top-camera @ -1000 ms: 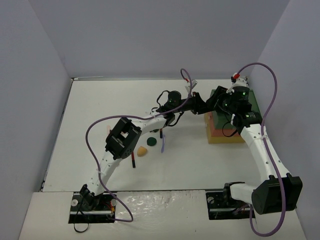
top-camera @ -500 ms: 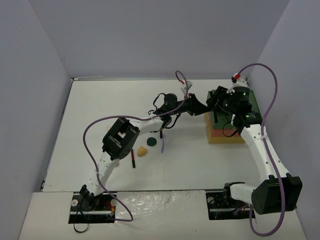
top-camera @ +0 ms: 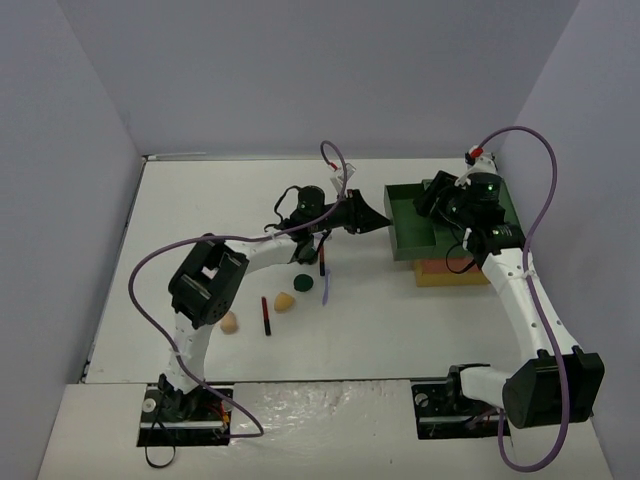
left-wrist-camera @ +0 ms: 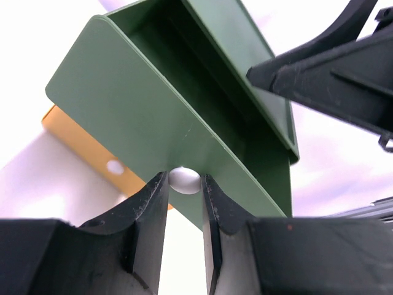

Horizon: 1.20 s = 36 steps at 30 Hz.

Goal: Organize the makeup

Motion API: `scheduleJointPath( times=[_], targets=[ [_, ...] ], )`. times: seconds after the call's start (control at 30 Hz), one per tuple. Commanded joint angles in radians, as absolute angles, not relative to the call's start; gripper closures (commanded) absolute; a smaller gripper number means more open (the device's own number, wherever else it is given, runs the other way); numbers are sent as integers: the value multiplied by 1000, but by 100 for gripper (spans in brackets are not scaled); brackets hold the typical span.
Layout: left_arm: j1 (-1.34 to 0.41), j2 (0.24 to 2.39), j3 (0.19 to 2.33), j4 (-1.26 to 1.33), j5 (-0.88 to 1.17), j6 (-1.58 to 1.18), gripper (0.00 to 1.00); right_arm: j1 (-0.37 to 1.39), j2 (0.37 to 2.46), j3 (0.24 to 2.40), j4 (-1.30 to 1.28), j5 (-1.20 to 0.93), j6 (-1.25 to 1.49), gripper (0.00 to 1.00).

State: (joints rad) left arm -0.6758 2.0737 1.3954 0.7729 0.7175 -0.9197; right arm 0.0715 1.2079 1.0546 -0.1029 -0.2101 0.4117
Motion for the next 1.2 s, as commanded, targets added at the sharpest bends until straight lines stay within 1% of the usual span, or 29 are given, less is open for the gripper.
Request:
scheduleJointPath(
  times=[0.0,0.17,0.33,0.37,0.47,0.57,0.63,0.83,0.87,0.9,0.97,1.03,1.17],
  targets=[
    [-653,1922,1334,735,734,-838,100,63,1197,1042,-95,-210,413,46],
    [-630,1875,1283,697,732,-807,100,62,1189,1043,-94,-206,411,46],
    [-623,1862,1300,627,736,-773,100,63,1188,1042,-95,-202,408,45],
    [-623,1860,1306,615,736,-768,99,63,1188,1042,-96,-202,407,45],
    [-620,1849,1324,565,732,-748,81,63,1181,1052,-97,-201,399,43],
    [-616,1831,1366,471,721,-705,58,63,1170,1085,-105,-201,386,42],
    [-614,1801,1393,397,701,-661,48,63,1158,1106,-110,-202,373,40],
    [-577,1694,1441,218,637,-585,25,68,1129,1198,-143,-195,301,37],
    [-569,1670,1443,166,619,-566,19,74,1122,1210,-148,-196,287,36],
    [-559,1630,1445,118,589,-547,16,81,1117,1222,-151,-196,263,36],
    [-541,1580,1462,12,497,-504,11,123,1113,1250,-156,-184,235,36],
    [-531,1509,1486,-172,389,-430,8,187,1119,1276,-173,-155,180,36],
    [-511,1375,1489,-403,98,-339,3,373,1153,1297,-198,-77,116,37]
  ],
)
